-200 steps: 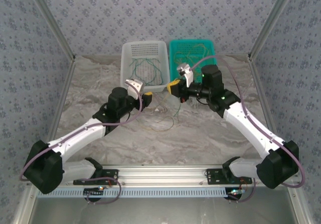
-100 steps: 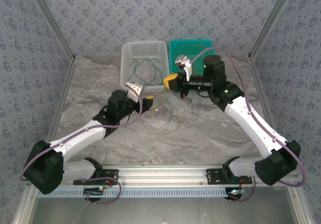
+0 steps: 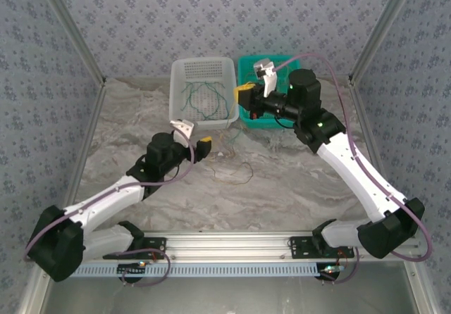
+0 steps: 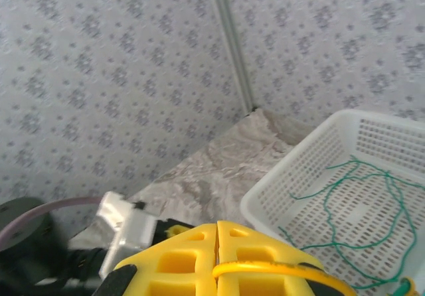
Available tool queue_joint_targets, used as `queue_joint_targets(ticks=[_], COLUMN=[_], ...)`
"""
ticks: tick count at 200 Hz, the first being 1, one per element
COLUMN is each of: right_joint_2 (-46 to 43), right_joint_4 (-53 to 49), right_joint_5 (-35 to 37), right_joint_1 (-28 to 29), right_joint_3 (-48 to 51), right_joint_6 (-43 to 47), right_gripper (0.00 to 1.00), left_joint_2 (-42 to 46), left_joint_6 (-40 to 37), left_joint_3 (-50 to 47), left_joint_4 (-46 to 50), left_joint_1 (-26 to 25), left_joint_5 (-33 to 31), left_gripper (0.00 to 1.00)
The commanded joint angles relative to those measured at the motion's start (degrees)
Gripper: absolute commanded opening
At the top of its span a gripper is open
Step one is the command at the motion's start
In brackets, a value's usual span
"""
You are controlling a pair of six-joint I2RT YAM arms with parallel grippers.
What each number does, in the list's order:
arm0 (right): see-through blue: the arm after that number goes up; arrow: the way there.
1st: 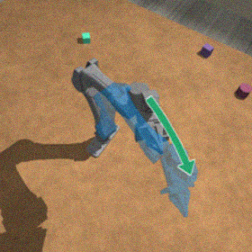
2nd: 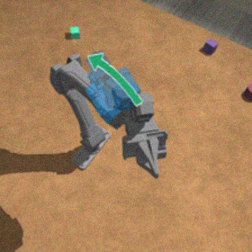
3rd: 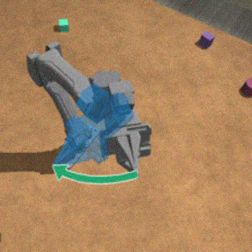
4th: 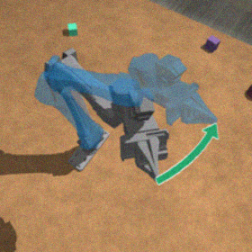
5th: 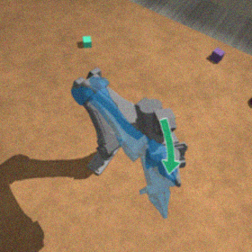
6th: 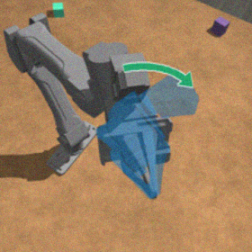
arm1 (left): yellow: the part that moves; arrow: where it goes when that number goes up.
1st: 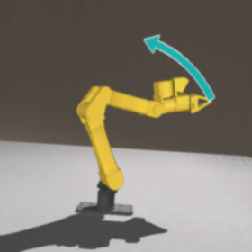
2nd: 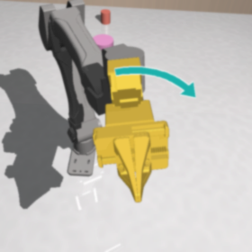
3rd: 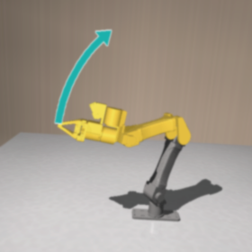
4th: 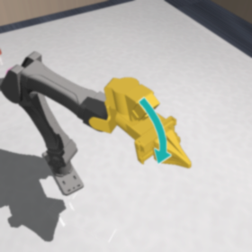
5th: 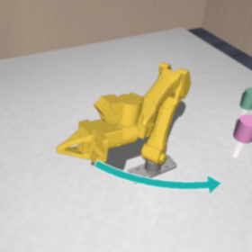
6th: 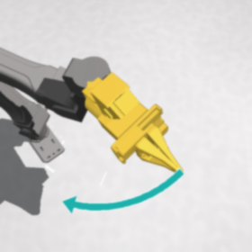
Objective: Untangle the cables
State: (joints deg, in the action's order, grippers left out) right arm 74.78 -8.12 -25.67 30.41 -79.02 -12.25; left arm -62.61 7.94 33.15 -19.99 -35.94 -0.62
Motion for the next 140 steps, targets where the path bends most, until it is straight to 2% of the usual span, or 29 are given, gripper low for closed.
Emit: queue_joint_targets(ticks=[1,21,44,64,101,140], right_joint_2=[-0.2,-0.4,-0.3,-0.4,-0.6,-0.6], right_joint_4=[1.3,2.2,2.7,3.4,2.7,3.2], right_joint_5=[7.9,10.2,12.1,12.9,17.9,20.1], right_joint_1=[1.2,2.3,2.9,3.2,3.3,3.3], right_joint_3=[-1.8,-1.7,-2.1,-1.9,-1.6,-1.5], right_joint_6=[-3.7,-4.5,-6.5,-7.6,-11.0,-16.4], right_gripper=[0.00,0.00,0.00,0.00,0.00,0.00], left_joint_2=[4.1,6.2,7.9,8.0,13.2,12.5], left_joint_6=[1.1,0.6,-0.9,-1.1,-0.9,-5.5], left_joint_3=[-0.9,-0.7,-2.9,-2.0,-4.7,-3.8], left_joint_4=[-1.5,0.8,-2.0,0.6,-2.6,0.2], left_joint_1=[0.3,0.3,0.3,0.3,0.2,-0.5], left_joint_5=[-5.2,-4.1,0.0,-1.7,-3.1,7.5], left_gripper=[0.75,0.77,0.79,0.76,0.74,0.72])
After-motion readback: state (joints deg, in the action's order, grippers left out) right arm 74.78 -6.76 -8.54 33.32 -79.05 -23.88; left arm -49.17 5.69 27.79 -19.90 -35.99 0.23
